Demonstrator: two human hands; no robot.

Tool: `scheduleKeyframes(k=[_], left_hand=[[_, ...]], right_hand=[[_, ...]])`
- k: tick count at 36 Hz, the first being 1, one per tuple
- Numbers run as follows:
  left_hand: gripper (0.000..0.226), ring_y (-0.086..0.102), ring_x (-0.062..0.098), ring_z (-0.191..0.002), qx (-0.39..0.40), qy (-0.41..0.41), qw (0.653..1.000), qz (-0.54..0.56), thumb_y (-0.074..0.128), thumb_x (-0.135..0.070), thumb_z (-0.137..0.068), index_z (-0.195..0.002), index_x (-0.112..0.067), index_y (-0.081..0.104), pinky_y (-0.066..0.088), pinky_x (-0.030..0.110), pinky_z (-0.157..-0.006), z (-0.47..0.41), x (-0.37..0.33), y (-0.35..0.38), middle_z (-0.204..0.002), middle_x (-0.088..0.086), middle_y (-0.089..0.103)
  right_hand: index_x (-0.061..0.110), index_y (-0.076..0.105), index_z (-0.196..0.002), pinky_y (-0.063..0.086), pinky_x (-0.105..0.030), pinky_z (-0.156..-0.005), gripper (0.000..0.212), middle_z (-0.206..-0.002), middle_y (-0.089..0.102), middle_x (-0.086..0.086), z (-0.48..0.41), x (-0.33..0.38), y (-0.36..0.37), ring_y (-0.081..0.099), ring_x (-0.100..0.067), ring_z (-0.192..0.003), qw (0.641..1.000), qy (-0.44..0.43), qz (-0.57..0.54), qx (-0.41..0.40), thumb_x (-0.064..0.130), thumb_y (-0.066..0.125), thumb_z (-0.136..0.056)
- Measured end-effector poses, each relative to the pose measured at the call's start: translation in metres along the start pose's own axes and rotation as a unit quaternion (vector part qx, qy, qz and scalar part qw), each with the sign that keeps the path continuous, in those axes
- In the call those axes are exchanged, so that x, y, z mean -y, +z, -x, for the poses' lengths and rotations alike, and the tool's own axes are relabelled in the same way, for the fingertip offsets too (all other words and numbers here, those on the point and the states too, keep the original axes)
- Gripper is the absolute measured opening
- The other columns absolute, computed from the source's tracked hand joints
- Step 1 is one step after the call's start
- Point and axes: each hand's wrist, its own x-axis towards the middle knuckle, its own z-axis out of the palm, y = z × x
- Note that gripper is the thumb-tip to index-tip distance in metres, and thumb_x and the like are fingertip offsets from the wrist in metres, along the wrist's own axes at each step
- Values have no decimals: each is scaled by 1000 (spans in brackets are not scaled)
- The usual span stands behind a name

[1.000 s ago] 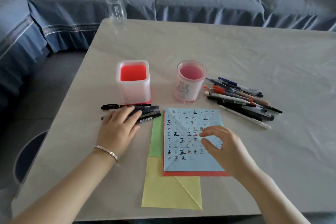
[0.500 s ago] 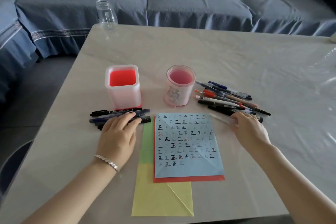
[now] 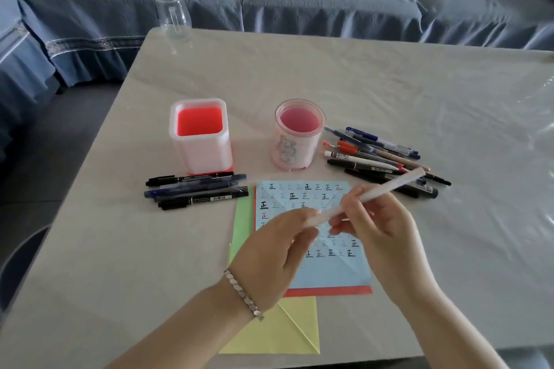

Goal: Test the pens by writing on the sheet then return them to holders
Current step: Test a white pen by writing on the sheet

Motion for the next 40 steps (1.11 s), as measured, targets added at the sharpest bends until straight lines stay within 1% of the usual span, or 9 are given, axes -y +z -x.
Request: scheduleKeyframes(k=[5,9,16,22,24,26,31,36,40], left_hand=[[20,47,-6,-75,24,36,999,-10,37,-26,-93,-106,-24,52,41,13,-68,6,-3,-2,-86,-16,52],[11,48,7,-67,62,76,993,-72,36,-19,-91,-94,-21,46,39,19,-60,10,-4,-7,-79,-4,59],[18,44,13,-45,67,99,983,-141,41,-22,-85,-79,-11,55,21,14,-43,13,-4,-15,-48,-8,51],[23,28,13,-42,95,83,986,-107,37,-30,-90,-70,-20,37,16,13,-39,19,8,-20,-45,-10,30],[23,33,8,-43,109,37,987,-113,28,-38,-92,-71,-30,25,20,8,-43,24,18,-28,-46,-12,28],[26,43,1,-53,106,-11,984,-140,18,-46,-91,-76,-34,36,29,13,-52,29,34,-33,-57,-15,41],[16,50,23,-68,-45,-9,936,-348,47,-3,-82,-85,-8,62,49,32,-54,36,74,-34,-72,3,57],[21,40,22,-83,-117,-7,919,-376,49,-10,-74,-89,-18,63,45,35,-69,42,91,-24,-87,-1,52],[28,42,26,-101,-138,-25,920,-366,49,-16,-83,-110,-15,53,36,42,-86,43,80,-17,-107,6,49]], right_hand=[[7,43,-62,25,-21,-43,33,-46,39,-5,6,-14,14,30,-15,-44,998,64,11,3,25,62,-82],[10,33,-53,26,-18,-37,42,-33,37,0,11,-20,23,29,-15,-35,996,85,29,-9,13,62,-84],[20,30,-45,22,-14,-34,52,-34,29,4,12,-22,26,27,-10,-31,996,84,26,34,-10,51,-82],[22,35,-42,23,-14,-37,35,-34,31,6,14,-16,19,25,-6,-32,998,6,16,58,4,52,-67],[21,35,-44,22,-12,-36,35,-33,31,5,12,-14,11,24,-8,-31,999,13,-28,13,4,52,-69],[17,32,-49,21,-13,-35,39,-35,31,2,9,-14,3,25,-8,-31,998,28,-35,-37,1,58,-75],[11,34,-59,24,-14,-37,36,-37,36,0,10,-32,-8,25,-9,-36,990,97,11,-101,4,55,-87],[12,39,-71,24,-14,-37,23,-39,38,4,16,-49,-11,27,-8,-37,981,155,13,-113,6,56,-87],[11,42,-73,25,-14,-38,19,-39,39,5,19,-57,-11,29,-8,-36,981,145,21,-124,4,54,-87]])
